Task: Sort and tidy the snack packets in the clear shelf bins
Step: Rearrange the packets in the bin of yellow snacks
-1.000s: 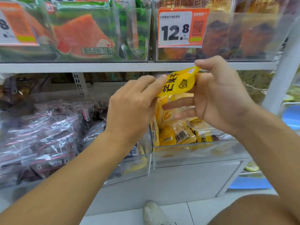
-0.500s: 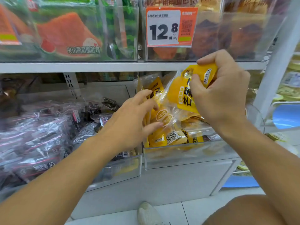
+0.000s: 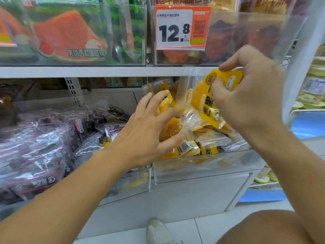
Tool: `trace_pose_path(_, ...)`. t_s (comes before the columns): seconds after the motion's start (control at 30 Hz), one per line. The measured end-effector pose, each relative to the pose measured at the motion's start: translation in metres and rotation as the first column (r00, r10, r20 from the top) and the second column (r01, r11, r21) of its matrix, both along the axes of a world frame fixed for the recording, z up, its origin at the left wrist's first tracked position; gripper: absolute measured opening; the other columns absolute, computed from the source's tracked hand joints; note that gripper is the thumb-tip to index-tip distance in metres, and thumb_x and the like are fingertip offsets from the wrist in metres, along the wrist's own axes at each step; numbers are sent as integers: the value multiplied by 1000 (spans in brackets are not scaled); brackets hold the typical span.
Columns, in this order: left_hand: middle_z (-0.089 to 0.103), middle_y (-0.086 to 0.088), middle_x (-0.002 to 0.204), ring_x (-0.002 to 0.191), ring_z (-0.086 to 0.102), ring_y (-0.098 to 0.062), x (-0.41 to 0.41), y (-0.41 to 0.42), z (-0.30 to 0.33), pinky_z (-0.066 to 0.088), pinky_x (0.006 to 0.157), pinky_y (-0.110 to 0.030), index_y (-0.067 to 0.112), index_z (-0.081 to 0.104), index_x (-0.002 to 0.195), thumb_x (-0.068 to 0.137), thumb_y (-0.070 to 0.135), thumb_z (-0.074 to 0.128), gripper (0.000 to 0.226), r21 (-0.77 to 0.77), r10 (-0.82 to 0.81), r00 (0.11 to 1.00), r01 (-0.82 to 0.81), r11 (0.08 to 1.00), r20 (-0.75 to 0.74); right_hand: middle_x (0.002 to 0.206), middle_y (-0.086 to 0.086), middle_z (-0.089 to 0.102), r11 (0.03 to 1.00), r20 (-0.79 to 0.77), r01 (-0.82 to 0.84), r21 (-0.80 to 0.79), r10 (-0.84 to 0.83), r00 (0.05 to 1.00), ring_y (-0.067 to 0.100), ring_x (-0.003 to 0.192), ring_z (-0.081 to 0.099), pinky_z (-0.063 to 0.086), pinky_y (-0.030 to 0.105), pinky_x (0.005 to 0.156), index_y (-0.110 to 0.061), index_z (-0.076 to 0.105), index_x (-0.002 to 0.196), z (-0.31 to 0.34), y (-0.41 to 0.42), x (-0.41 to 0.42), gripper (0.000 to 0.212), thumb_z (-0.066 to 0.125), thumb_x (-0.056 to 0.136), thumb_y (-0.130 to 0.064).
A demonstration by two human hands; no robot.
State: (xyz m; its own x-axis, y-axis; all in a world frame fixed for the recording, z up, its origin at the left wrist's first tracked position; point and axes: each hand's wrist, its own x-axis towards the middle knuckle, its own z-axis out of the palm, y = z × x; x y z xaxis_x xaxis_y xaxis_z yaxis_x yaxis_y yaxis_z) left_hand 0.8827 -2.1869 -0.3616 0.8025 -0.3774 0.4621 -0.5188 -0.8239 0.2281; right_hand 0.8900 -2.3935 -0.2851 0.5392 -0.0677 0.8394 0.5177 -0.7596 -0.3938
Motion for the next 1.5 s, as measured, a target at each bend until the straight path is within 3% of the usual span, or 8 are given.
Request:
trace_pose_path(0.13,23,10,152,147,20,-20,-4,-6,5,42,107,-46,35,48,114,70,78,63,64,-25,96,995,-96,995,-13,66,-6,64,997,-137,-71,34,75,988,11,62,59,49,33,68,-17,62,80,-19,6,15,9,71,80,-16)
trace_pose_path(0.37,36,15,138,124,46,-13,-1,5,-1,42,88,-32,35,49,111,83,58,63,40,-133,43,997,-34,991,63,74,-8,64,984,-383,-82,-157,16,924,15,91,61,41,22,78,-22,60,127,-25,13,17,44,75,85,-22)
trace_pose_path(0.53,30,15,147,135,39,-15,0,12,-3,45,103,-42,42,45,129,80,64,64,57,-113,1,1000,-1,994,-2,73,7,70,944,-503,-185,-274,24,864,22,73,64,55,35,73,-8,74,96,-38,23,30,27,76,85,-33)
trace_pose_path(0.87,5,11,167,153,5,-14,-6,14,2,15,125,-40,50,-3,155,74,83,52,103,14,-23,996,25,1000,-80,65,7,52,874,-546,-152,-462,-145,825,35,69,56,46,37,62,-15,49,60,-28,29,33,42,50,99,-29)
trace_pose_path(1.0,50,12,143,132,46,-6,-16,56,21,40,109,-32,34,46,145,92,56,54,58,-231,59,998,-53,971,16,72,-6,66,912,-269,-179,-368,80,960,17,69,60,53,33,70,-20,75,85,-2,38,-12,17,58,85,-20)
trace_pose_path(1.13,72,11,101,93,66,-12,-30,115,32,55,85,-39,29,72,111,82,38,55,35,-71,289,957,-290,954,-31,84,-12,66,672,-402,-582,-457,428,810,10,78,62,52,33,71,-28,73,100,-8,94,-44,18,66,85,-36)
trace_pose_path(1.37,61,5,135,124,55,-17,-59,153,32,45,104,-34,25,62,134,78,63,73,69,301,470,830,-385,872,-301,140,3,51,250,-710,-671,-698,-119,694,28,124,52,52,45,93,-27,39,146,-40,188,10,94,87,68,-48)
trace_pose_path(1.5,43,7,153,138,41,-13,-69,162,14,33,107,-28,28,44,149,83,68,61,79,253,492,759,-423,870,-427,166,-3,-5,201,-726,-703,-682,-298,619,38,151,-1,28,62,114,-39,-10,156,-61,206,32,148,92,51,-57)
